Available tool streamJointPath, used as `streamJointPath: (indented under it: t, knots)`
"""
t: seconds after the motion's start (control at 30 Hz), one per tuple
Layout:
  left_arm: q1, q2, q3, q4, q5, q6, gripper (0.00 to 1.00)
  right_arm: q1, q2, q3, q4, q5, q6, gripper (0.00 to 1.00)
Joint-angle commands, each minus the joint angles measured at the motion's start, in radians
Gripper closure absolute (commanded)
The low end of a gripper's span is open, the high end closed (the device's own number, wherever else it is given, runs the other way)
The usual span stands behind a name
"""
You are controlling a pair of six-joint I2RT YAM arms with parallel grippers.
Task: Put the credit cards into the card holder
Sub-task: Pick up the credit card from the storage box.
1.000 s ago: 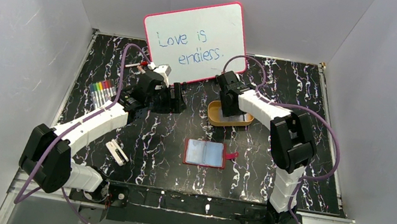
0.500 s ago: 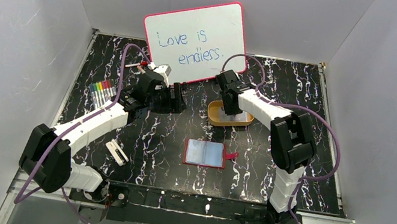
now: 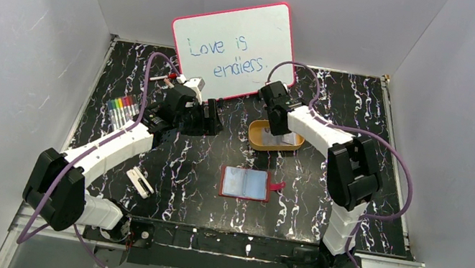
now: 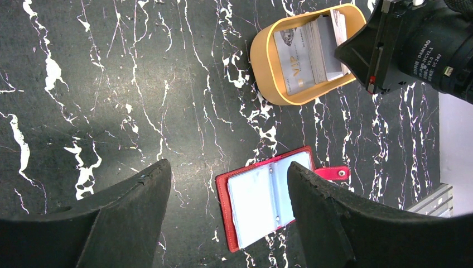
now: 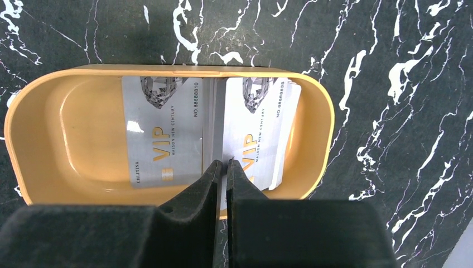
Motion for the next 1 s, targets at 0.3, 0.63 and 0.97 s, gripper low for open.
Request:
streamJointPath:
  t: [0.3, 0.63, 0.97]
  knots:
    - [-0.002, -0.001, -0.006, 0.012, 0.004, 0.002, 0.27, -0.009, -0.100, 0.010, -0.008, 0.082, -0.009, 0.89]
    - [-0.002, 0.004, -0.006, 0.014, 0.009, 0.001, 0.27, -0.029, -0.122, -0.028, -0.013, 0.103, -0.011, 0.89]
    - [-0.002, 0.011, -0.007, 0.016, 0.014, -0.002, 0.27, -0.051, -0.114, -0.049, 0.002, 0.070, -0.010, 0.99]
